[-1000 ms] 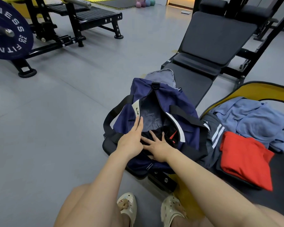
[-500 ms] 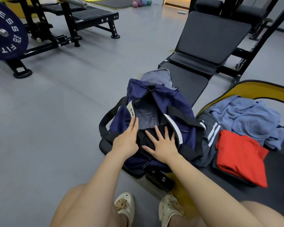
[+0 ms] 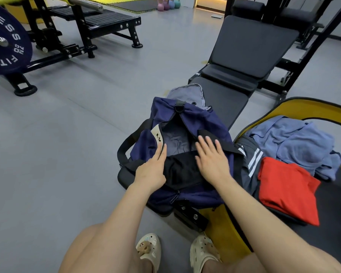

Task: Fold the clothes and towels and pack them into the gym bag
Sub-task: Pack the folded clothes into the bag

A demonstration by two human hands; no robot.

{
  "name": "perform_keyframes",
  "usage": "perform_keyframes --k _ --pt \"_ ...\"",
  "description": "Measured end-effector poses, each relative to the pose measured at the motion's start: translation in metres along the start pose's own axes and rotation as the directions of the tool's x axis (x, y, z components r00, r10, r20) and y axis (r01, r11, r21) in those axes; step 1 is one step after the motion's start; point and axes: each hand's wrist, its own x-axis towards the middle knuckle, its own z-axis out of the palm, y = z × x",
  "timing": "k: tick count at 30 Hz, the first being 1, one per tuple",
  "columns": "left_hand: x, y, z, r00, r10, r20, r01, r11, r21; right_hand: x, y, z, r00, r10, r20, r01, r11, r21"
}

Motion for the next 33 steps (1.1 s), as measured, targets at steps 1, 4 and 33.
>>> perform_keyframes --k 1,4,33 --pt "0.000 0.000 0.001 1.000 -0.006 -0.002 0.006 1.000 0.013 0.000 0.009 0.002 0.998 0.053 0.013 -0.054 0.999 0.007" --pt "0.003 -0.002 0.003 0.999 -0.032 -0.013 0.032 0.999 0.029 0.003 0.028 0.011 0.971 0.175 0.164 -0.183 0.982 0.039" --pt "0.010 0.001 0.012 0.999 -0.029 -0.018 0.031 0.990 0.140 -0.098 0.086 0.070 0.838 0.380 0.392 -0.527 0.752 0.397"
